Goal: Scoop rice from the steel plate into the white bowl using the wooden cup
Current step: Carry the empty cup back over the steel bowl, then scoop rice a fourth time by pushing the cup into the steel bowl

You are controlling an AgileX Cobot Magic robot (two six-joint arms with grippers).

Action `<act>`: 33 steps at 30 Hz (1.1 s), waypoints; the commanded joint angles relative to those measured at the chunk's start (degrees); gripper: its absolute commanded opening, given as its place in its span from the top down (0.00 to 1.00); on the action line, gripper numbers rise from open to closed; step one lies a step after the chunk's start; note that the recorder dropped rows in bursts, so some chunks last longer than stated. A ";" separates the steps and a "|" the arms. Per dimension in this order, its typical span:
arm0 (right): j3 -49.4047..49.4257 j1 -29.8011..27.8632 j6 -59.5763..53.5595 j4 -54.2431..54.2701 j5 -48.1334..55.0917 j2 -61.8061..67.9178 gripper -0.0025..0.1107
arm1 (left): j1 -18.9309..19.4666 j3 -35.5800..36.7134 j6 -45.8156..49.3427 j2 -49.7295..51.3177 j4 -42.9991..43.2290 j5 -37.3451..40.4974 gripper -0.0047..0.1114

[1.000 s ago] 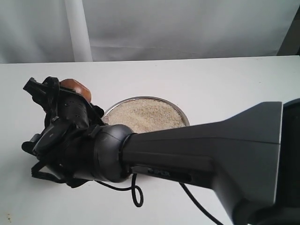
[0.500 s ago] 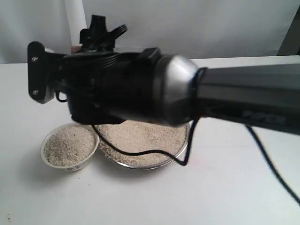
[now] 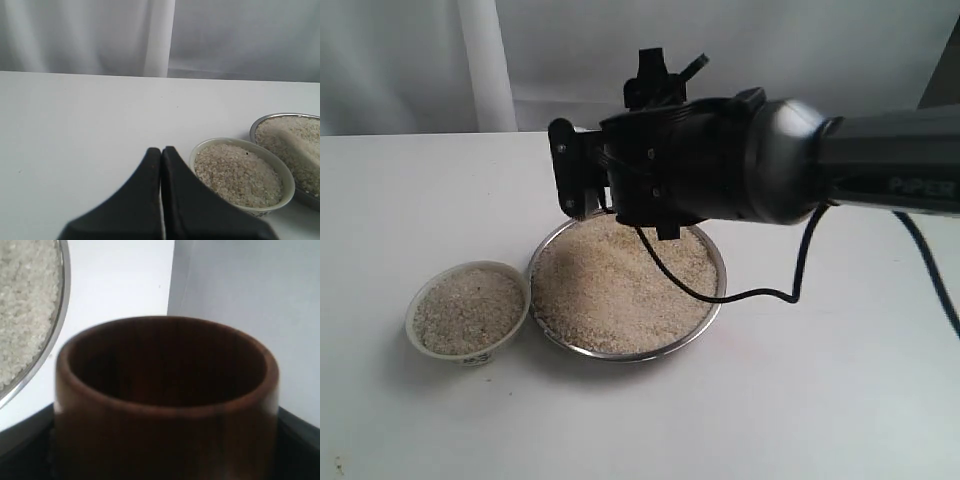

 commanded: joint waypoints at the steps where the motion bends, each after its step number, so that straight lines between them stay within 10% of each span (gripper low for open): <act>1: -0.12 -2.00 -3.71 -7.64 0.29 4.67 0.98 | -0.24 -0.16 -0.18 -0.17 -0.28 -0.28 0.96; 33: -5.72 -0.84 -6.98 -6.64 -1.61 18.91 0.98 | -0.24 -0.16 -0.27 -0.17 -0.28 -0.28 0.96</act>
